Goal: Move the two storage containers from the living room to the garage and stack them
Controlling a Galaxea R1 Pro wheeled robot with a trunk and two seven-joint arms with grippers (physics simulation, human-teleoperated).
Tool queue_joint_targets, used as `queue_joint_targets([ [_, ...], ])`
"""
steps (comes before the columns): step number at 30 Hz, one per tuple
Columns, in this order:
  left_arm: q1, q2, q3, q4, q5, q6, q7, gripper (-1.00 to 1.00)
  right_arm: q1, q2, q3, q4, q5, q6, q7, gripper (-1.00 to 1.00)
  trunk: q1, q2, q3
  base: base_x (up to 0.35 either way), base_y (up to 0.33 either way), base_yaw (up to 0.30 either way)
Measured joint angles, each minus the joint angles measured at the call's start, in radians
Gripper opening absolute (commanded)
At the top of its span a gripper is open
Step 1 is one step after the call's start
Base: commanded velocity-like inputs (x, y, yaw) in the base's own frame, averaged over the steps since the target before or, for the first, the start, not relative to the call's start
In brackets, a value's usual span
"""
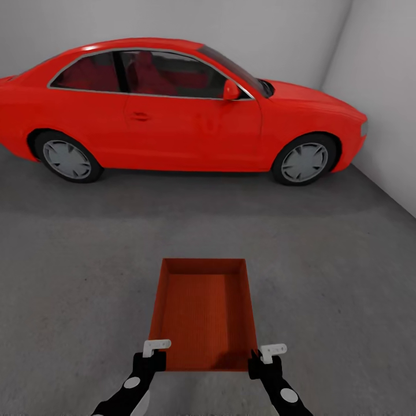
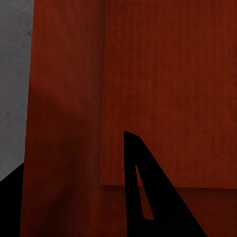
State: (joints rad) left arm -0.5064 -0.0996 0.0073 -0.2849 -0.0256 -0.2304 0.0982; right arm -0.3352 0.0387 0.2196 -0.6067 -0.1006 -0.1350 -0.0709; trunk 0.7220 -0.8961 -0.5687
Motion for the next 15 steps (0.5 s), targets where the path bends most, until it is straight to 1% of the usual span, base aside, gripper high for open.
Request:
queue_joint_targets([
  [15,0.000,0.000,-0.001,0.000,0.000,0.000,0.001,-1.00,0.000,0.000,0.001,0.000,-0.001,0.000,0.000,-1.00,0.058,-0.105,-0.071,0.000,0.000,0.000],
])
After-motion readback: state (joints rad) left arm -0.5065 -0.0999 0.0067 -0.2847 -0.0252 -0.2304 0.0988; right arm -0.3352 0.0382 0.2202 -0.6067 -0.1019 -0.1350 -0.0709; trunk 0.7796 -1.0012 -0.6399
